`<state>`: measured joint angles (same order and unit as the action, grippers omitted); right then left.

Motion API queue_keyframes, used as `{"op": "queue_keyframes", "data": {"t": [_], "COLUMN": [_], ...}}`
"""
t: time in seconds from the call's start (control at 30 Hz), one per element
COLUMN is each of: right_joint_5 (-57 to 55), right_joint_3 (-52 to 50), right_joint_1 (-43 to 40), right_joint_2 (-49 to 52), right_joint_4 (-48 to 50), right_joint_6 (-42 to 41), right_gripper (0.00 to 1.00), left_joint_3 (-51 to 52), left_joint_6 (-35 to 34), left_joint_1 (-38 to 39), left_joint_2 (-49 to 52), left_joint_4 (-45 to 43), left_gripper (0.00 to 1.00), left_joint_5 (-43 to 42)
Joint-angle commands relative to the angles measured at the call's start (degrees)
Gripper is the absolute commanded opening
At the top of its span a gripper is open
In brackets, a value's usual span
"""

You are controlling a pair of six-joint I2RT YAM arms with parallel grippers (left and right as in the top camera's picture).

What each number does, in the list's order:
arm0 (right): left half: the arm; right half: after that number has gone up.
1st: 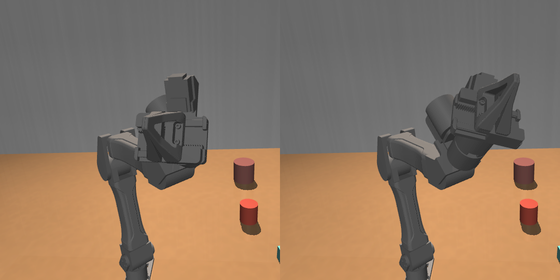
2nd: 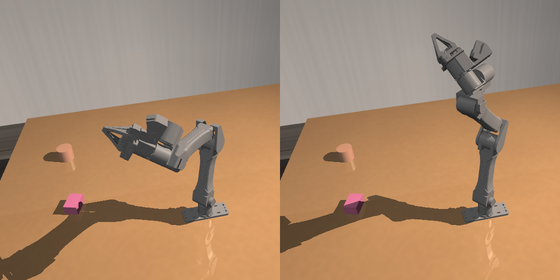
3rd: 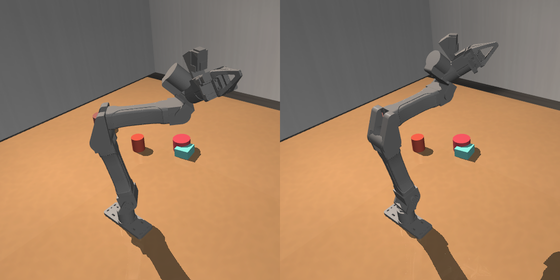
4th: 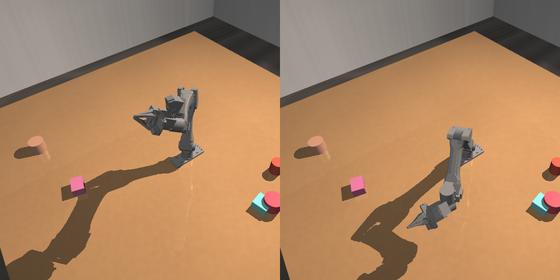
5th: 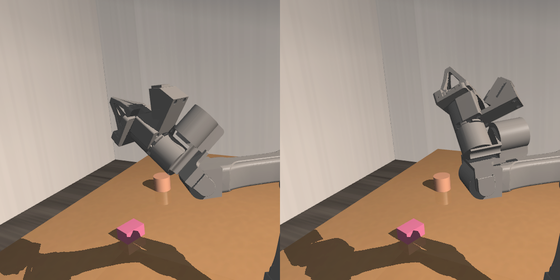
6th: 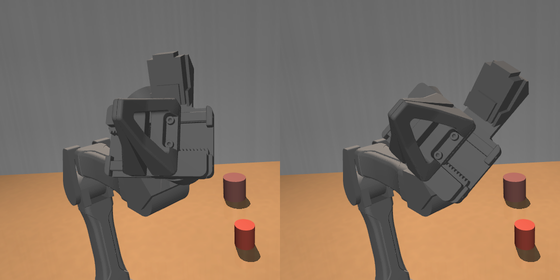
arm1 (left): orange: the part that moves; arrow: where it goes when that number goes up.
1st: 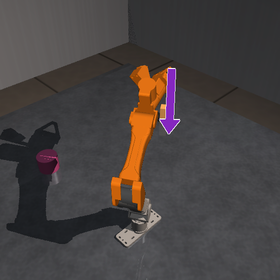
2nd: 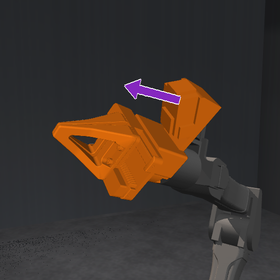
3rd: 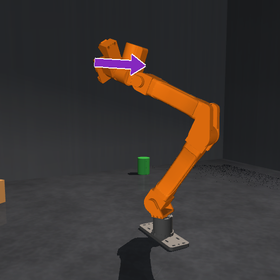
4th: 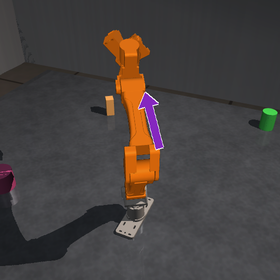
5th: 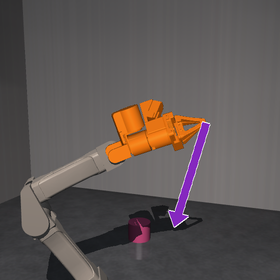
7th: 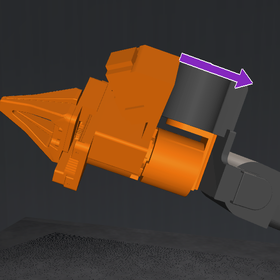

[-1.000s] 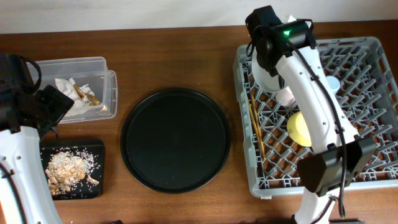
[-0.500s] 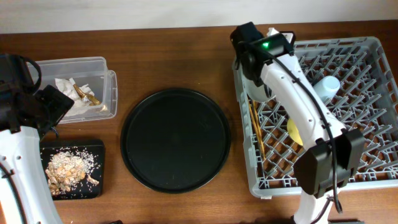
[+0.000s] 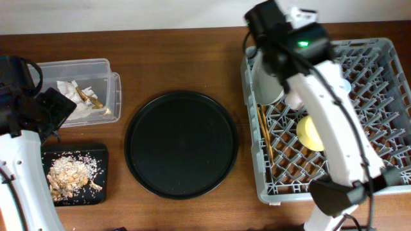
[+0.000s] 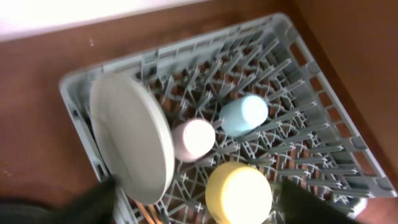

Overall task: Sort waste into correct bins and load items into the dishwasher rack
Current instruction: 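Carry the plate with the right gripper and stand it upright in the rack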

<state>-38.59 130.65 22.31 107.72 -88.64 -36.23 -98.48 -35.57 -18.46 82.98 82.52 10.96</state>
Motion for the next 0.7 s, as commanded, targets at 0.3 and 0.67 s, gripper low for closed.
{"op": "queue_keyframes", "data": {"t": [0.3, 0.67], "right_joint_5": [40.2, 50.4], "right_joint_3": [-4.2, -8.1], "right_joint_1": [-22.1, -22.3], "right_joint_2": [7.5, 12.4], "right_joint_4": [2.4, 7.6], "right_joint_6": [6.0, 15.0], "right_gripper": [0.04, 0.04], "left_joint_3": [-0.4, -0.4], "left_joint_6": [0.6, 0.6], "left_joint_1": [-0.3, -0.3], "left_joint_2": [-0.3, -0.3], "left_joint_4": [0.1, 0.1], "left_gripper": [0.99, 1.00], "left_joint_5": [0.0, 0.0]}}
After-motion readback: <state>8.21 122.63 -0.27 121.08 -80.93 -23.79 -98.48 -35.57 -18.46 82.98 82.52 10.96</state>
